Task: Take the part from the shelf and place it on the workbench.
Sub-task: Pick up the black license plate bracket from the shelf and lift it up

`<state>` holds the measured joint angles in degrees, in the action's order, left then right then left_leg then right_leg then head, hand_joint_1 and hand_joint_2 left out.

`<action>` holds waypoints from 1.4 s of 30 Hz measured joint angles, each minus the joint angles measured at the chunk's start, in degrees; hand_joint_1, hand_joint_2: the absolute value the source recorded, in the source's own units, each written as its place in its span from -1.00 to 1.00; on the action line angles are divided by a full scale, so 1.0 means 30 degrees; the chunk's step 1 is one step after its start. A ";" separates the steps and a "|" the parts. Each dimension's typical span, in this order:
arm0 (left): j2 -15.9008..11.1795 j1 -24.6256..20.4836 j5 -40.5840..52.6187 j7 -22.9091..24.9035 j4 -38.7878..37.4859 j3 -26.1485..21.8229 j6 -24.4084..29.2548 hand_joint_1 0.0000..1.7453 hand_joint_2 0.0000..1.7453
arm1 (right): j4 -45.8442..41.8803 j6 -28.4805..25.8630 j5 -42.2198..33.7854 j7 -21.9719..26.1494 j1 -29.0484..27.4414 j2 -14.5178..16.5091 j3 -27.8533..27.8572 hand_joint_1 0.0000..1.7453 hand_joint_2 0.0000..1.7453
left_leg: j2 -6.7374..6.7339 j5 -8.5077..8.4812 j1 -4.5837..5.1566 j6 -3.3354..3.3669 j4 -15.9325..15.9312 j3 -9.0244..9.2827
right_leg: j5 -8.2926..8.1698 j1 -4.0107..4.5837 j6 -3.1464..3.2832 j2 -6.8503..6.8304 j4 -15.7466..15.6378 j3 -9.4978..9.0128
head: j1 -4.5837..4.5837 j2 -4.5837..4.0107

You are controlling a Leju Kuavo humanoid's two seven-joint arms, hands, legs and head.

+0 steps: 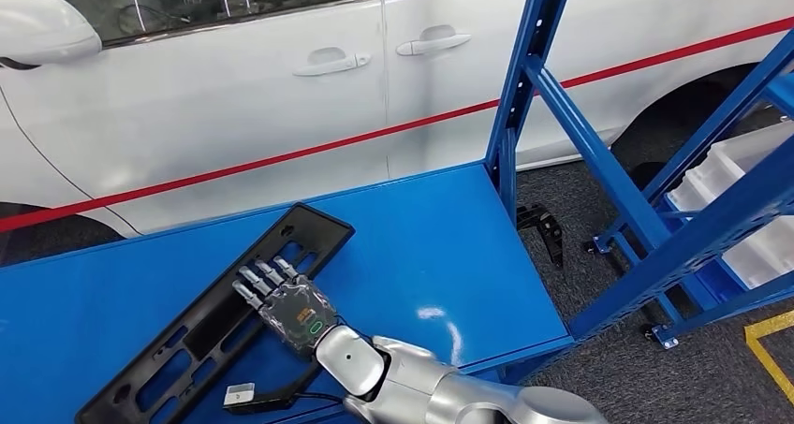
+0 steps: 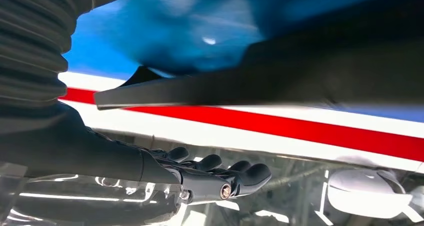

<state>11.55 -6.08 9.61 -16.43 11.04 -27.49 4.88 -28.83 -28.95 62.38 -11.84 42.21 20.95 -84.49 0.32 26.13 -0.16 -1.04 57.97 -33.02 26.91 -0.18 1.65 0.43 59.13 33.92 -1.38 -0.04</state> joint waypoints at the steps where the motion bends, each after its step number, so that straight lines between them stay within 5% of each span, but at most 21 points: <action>1: 0.0005 -0.0009 0.0002 -0.0009 0.0000 0.0002 -0.0020 -1.00 -1.00 | 0.0018 0.0095 0.0301 0.0100 0.0000 0.0002 -0.0080 -1.00 1.00 | -0.0006 0.0265 -0.0018 -0.0108 0.0331 -0.0119 | -0.0039 -0.0040 0.0098 -0.0014 -0.0064 -0.0035 | -0.0006 0.0000; 4: 0.0015 -0.0005 -0.0009 -0.0018 0.0000 0.0000 -0.0058 -1.00 -1.00 | 0.0106 0.0310 0.1266 0.0705 -0.0053 0.0004 -0.0368 -1.00 1.00 | -0.0013 0.1911 -0.0086 -0.0348 0.3377 -0.1434 | -0.0070 -0.0071 0.0257 -0.0062 -0.0131 -0.0069 | -0.0026 0.0000; 6: 0.0013 0.0031 -0.0058 -0.0018 0.0000 -0.0004 -0.0076 -1.00 -1.00 | 0.0179 0.0368 0.1917 0.1171 -0.0171 0.0004 -0.0546 -1.00 1.00 | -0.0013 0.2392 -0.0120 -0.0411 0.5090 -0.2197 | -0.0057 -0.0052 0.0278 -0.0057 -0.0127 -0.0090 | -0.0027 0.0000; 8: 0.0013 0.0048 -0.0126 -0.0023 0.0000 -0.0007 -0.0082 -1.00 -1.00 | 0.0211 0.0397 0.2447 0.1555 -0.0283 0.0022 -0.0692 -1.00 1.00 | -0.0014 0.1536 -0.0131 -0.0363 0.4155 -0.1713 | -0.0032 -0.0054 0.0277 -0.0020 -0.0126 -0.0175 | -0.0029 0.0000; 10: 0.0013 0.0032 -0.0164 -0.0036 0.0000 -0.0013 -0.0082 -1.00 -1.00 | 0.0211 0.0424 0.2812 0.1847 -0.0340 0.0065 -0.0785 -1.00 1.00 | -0.0018 0.0374 -0.0088 -0.0197 0.1541 -0.0408 | 0.0021 -0.0028 0.0219 0.0018 -0.0122 -0.0284 | -0.0024 0.0000; 12: 0.0015 0.0014 -0.0184 -0.0053 0.0000 -0.0026 -0.0082 -1.00 -1.00 | 0.0211 0.0450 0.3021 0.2055 -0.0395 0.0100 -0.0831 -1.00 1.00 | -0.0016 0.0032 0.0019 0.0013 -0.0049 0.0396 | 0.0049 -0.0008 0.0065 0.0041 -0.0121 -0.0315 | -0.0015 0.0000; 16: 0.0060 0.0110 -0.0213 -0.0078 0.0000 -0.0107 -0.0077 -1.00 -1.00 | 0.0211 0.0565 0.3214 0.2271 -0.0525 0.0158 -0.0851 -1.00 1.00 | -0.0046 -0.0102 0.0037 0.0454 -0.0609 0.0687 | 0.0224 -0.0065 -0.0337 0.0027 0.0047 -0.0315 | 0.0000 0.0000; 20: 0.0140 0.0196 -0.0131 -0.0075 0.0000 -0.0168 -0.0087 -1.00 -1.00 | 0.0288 0.0725 0.3267 0.2253 -0.0744 0.0166 -0.0856 -1.00 1.00 | -0.0164 -0.0262 -0.0027 0.0699 -0.0855 0.0761 | 0.2314 -0.0086 -0.0597 -0.0022 0.3886 0.1503 | 0.0046 0.0000; 22: 0.0179 0.0267 -0.0007 -0.0029 0.0000 -0.0171 -0.0115 -1.00 -1.00 | 0.0392 0.0721 0.3263 0.2113 -0.0863 0.0158 -0.0847 -1.00 1.00 | -0.0190 -0.0250 -0.0030 0.0691 -0.0838 0.0763 | 0.2321 -0.0155 -0.0682 -0.0038 0.4728 0.1911 | 0.0044 0.0000; 25: 0.0261 0.0288 0.0224 0.0102 0.0000 -0.0162 -0.0164 -1.00 -1.00 | 0.0537 0.0712 0.3221 0.1907 -0.0905 0.0157 -0.0811 -1.00 1.00 | -0.0120 -0.0144 -0.0059 0.0531 -0.0665 0.0759 | 0.0631 -0.0331 -0.0735 -0.0084 0.1706 0.0371 | 0.0047 0.0000; 27: 0.0297 0.0263 0.0388 0.0226 0.0000 -0.0146 -0.0198 -1.00 -1.00 | 0.0577 0.0710 0.3100 0.1650 -0.0883 0.0168 -0.0716 -1.00 1.00 | -0.0043 -0.0008 -0.0011 0.0297 -0.0450 0.0690 | 0.0199 -0.0335 -0.0579 -0.0051 0.0184 -0.0363 | 0.0026 0.0000; 30: 0.0322 0.0230 0.0621 0.0390 0.0000 -0.0080 -0.0291 -1.00 -1.00 | 0.0636 0.0752 0.2749 0.1202 -0.0745 0.0188 -0.0391 -1.00 1.00 | -0.0010 0.0078 -0.0019 -0.0056 -0.0364 0.0640 | 0.0172 -0.0232 -0.0161 -0.0004 -0.0074 -0.0411 | 0.0016 0.0000; 32: 0.0350 0.0195 0.0741 0.0463 0.0000 0.0007 -0.0362 -1.00 -1.00 | 0.0656 0.0931 0.2412 0.1082 -0.0538 0.0209 -0.0144 -1.00 1.00 | -0.0023 0.0611 -0.0074 -0.0237 0.0352 0.0333 | 0.0064 -0.0267 0.0067 -0.0031 -0.0181 -0.0418 | 0.0013 0.0000; 35: 0.0359 0.0106 0.0834 0.0577 0.0000 0.0111 -0.0415 -1.00 -1.00 | 0.0656 0.1421 0.1867 0.1069 -0.0291 0.0220 0.0175 -1.00 1.00 | -0.0034 0.2349 -0.0127 -0.0404 0.3756 -0.1174 | -0.0008 -0.0221 0.0217 -0.0076 -0.0214 -0.0344 | 0.0002 0.0000; 37: 0.0350 0.0078 0.0838 0.0639 0.0000 0.0138 -0.0426 -1.00 -1.00 | 0.0645 0.1854 0.1518 0.1296 -0.0170 0.0220 0.0328 -1.00 1.00 | -0.0032 0.2549 -0.0131 -0.0404 0.5007 -0.1693 | -0.0019 -0.0164 0.0233 -0.0078 -0.0204 -0.0328 | 0.0002 0.0000; 40: 0.0341 0.0064 0.0843 0.0716 0.0000 0.0158 -0.0539 -1.00 -1.00 | 0.0526 0.2955 0.0931 0.2027 0.0152 0.0248 0.0435 -1.00 1.00 | -0.0038 0.0814 -0.0105 -0.0172 0.2095 -0.0242 | -0.0016 -0.0138 0.0224 -0.0029 -0.0205 -0.0423 | 0.0002 0.0000; 42: 0.0344 0.0050 0.0882 0.0783 0.0000 0.0182 -0.0667 -1.00 -1.00 | 0.0419 0.3758 0.0513 0.2470 0.0390 0.0271 0.0468 -1.00 1.00 | -0.0051 0.0200 0.0000 0.0030 0.0002 0.0732 | -0.0021 -0.0111 0.0118 -0.0010 -0.0206 -0.0421 | 0.0004 0.0000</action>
<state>12.58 -5.93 12.25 -14.08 11.04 -26.94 2.88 -27.57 -17.68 63.91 -4.43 43.38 21.76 -83.09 0.17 26.73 -0.16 -0.95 57.98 -30.82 26.85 -0.52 2.00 0.40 58.51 32.65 -1.37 -0.04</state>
